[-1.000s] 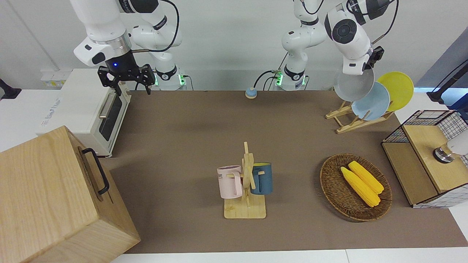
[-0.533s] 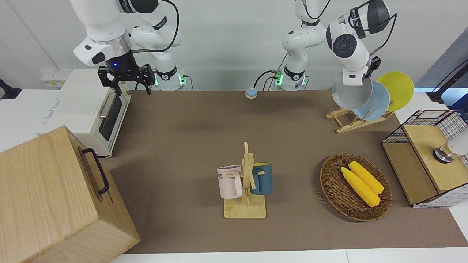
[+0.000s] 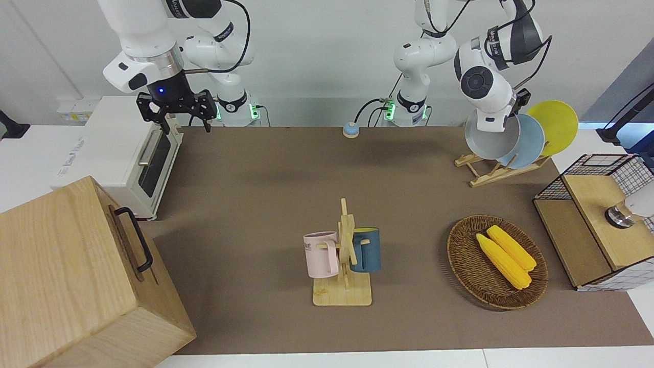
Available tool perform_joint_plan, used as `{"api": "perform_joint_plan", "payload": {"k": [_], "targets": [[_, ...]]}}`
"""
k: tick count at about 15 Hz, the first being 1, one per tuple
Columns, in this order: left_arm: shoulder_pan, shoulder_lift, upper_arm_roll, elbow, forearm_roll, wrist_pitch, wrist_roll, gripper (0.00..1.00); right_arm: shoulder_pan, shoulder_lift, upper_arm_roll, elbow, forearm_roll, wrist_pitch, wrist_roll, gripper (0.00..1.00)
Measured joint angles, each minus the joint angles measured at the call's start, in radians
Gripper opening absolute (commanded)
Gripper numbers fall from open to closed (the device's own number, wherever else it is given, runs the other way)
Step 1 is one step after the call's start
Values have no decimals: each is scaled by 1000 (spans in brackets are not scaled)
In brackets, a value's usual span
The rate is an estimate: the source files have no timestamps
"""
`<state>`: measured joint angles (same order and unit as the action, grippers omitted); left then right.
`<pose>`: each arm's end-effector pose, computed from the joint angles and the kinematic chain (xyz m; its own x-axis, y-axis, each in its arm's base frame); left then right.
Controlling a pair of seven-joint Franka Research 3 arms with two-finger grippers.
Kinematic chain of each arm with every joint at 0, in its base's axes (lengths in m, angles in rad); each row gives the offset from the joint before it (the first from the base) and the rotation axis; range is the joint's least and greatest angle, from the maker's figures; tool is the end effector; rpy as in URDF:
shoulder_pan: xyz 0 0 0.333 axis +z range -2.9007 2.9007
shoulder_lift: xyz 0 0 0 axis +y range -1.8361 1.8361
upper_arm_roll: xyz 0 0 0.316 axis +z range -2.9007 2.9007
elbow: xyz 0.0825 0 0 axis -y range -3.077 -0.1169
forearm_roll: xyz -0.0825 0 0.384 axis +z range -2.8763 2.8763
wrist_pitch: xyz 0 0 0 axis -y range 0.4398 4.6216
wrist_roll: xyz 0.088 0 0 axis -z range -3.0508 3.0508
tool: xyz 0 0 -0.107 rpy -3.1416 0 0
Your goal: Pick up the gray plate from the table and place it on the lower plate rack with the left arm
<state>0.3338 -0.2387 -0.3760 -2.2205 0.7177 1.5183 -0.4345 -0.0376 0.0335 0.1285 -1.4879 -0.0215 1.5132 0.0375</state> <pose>0.4362 0.0474 0.4708 0.9355 0.3304 -0.1251 0.1090 -0.6066 -0.7875 0.5576 0.0470 0.6399 0.9986 0.0521 -0.0073 0.0522 -0.9985 0.0175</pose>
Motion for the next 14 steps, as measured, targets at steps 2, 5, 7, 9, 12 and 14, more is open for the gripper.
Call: {"api": "perform_joint_plan", "payload": {"k": [2, 5, 7, 9, 12, 14], "targets": [[0, 5, 0, -3, 0, 5, -23, 0, 0, 0, 0, 0, 0, 0, 0, 983], [-1, 27, -2, -13, 9, 17, -75, 0, 0, 0, 0, 0, 0, 0, 0, 983], [-1, 48, -3, -14, 28, 18, -94, 0, 0, 0, 0, 0, 0, 0, 0, 983], [-3, 64, -4, -14, 34, 19, -106, 0, 0, 0, 0, 0, 0, 0, 0, 983], [-4, 81, -8, -14, 47, 20, -124, 0, 0, 0, 0, 0, 0, 0, 0, 983], [-7, 91, -10, -14, 60, 19, -138, 0, 0, 0, 0, 0, 0, 0, 0, 983]]}}
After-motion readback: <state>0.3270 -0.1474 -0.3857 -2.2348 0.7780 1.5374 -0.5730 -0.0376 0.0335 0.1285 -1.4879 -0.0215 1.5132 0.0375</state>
